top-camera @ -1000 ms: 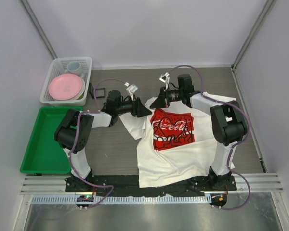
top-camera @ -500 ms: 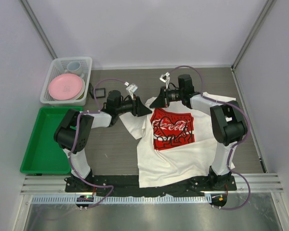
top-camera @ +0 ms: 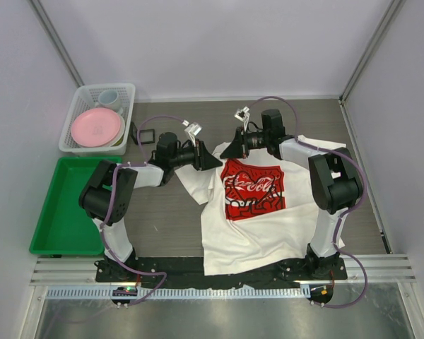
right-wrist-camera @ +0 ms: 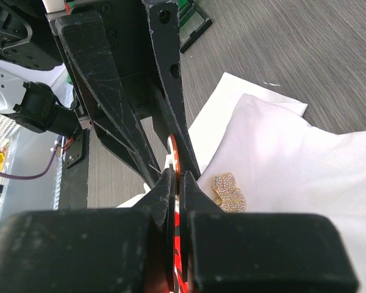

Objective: Pin the brooch onto the clothing
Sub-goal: Pin the brooch onto the flattened clothing.

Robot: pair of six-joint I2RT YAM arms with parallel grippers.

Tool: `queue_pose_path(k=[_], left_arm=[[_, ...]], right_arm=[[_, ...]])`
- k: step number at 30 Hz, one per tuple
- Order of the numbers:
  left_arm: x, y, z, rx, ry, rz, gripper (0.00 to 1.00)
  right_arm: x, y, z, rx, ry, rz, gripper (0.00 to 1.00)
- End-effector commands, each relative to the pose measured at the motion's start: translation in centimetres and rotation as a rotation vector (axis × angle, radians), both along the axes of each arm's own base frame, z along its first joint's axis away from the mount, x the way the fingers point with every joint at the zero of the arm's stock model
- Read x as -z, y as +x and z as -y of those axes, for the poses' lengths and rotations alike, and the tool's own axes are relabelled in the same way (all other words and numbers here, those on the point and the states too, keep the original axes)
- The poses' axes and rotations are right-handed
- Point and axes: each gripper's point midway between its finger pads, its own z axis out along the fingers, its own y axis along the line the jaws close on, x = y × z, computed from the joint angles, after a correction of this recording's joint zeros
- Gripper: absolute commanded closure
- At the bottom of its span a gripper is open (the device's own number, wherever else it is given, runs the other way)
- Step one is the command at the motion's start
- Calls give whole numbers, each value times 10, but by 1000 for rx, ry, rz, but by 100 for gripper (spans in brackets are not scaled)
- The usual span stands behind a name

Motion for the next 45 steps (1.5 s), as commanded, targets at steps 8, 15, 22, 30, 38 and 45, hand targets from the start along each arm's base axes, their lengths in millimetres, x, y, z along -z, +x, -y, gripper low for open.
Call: queue_pose_path(k=[8,15,22,30,38,45], left_arm=[[-32,15,-2,-44,-45,72,74],[-38,21,-1,-55,-54,61,67],[-32,23,-2,-66,-43,45,75],[-29,27,-5,-77,-42,34,79],[-28,26,-3,-63,-47,27,80],[-22,25,-4,-60,-36,18,84]], right_arm=[[-20,-10,-1,-63,17,96,99],[-16,-12,1,-69,0,107,99],[-18,-11,1,-69,2,110,99],[-20,-13,1,-75,5,124,99],[-26,-26,-5,-134,-12,198,99],[-31,-29,-4,-162,-20,250,99]])
